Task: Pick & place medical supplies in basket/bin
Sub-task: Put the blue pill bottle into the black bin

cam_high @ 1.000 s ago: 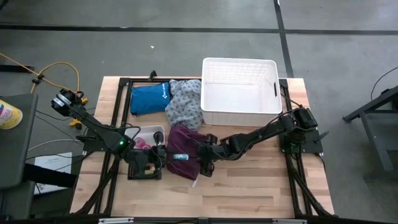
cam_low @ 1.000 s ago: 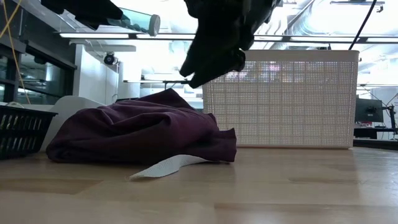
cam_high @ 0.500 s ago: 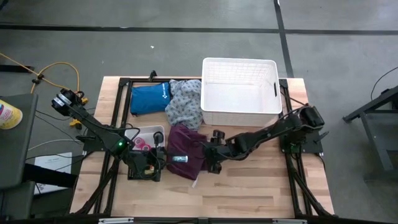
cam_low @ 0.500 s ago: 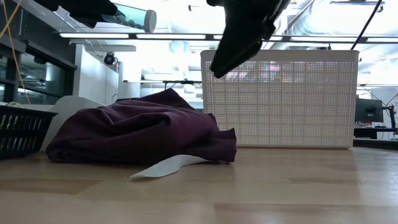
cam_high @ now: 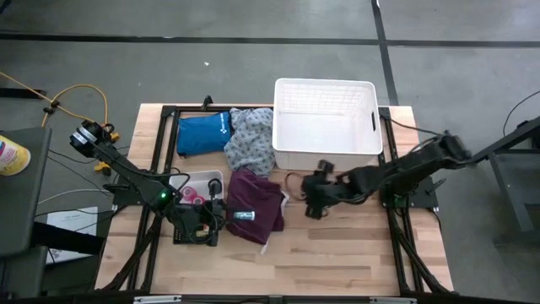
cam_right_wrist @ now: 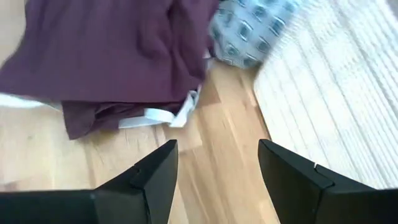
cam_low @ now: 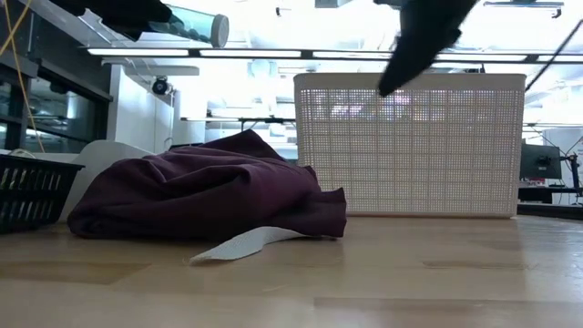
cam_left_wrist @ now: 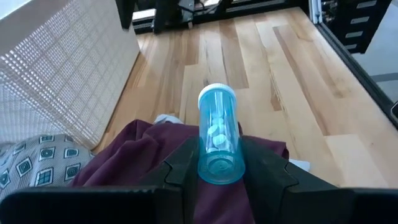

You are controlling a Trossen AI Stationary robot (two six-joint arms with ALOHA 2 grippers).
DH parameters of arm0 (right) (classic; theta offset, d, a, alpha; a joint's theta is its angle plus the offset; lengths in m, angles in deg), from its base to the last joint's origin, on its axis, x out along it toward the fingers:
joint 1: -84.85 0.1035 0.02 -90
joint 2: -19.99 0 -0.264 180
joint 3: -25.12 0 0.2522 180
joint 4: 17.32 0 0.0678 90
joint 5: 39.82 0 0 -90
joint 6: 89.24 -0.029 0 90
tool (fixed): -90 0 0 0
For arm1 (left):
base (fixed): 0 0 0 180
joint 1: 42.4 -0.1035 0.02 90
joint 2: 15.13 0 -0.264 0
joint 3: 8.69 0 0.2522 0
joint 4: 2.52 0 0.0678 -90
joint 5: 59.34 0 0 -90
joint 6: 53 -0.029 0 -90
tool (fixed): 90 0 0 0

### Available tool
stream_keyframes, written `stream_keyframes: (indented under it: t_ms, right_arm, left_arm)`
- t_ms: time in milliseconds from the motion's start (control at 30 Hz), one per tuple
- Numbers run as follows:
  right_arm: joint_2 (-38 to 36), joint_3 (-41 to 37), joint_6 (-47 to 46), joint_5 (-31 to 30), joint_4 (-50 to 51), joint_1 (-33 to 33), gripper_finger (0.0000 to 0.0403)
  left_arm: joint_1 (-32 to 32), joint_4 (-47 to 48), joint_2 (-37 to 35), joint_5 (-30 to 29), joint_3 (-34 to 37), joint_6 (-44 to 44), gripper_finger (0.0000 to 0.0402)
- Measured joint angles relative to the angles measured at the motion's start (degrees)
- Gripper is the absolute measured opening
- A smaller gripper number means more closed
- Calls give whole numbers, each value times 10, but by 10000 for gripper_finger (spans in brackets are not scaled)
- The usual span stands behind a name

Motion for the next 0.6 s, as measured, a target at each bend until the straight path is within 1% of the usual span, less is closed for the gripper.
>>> stream_keyframes:
  t_ms: [133,200,333,467,600]
  right_arm:
    - [-118,-106,-69,-38,-21,13,210]
    - [-178,-161,-100,-50,-54,23,210]
    - [-278,-253,-133,-54,-134,45,210]
    - [-347,-319,-133,-61,-183,73,210]
    - [-391,-366,-134,-86,-217,98,210]
  left_arm:
    - [0,2,0,0,0,0,97]
    - [0,3,0,0,0,1,97]
    - [0,4,0,0,0,2,97]
    - [0,4,0,0,0,5,97]
    - [0,4,0,0,0,7,97]
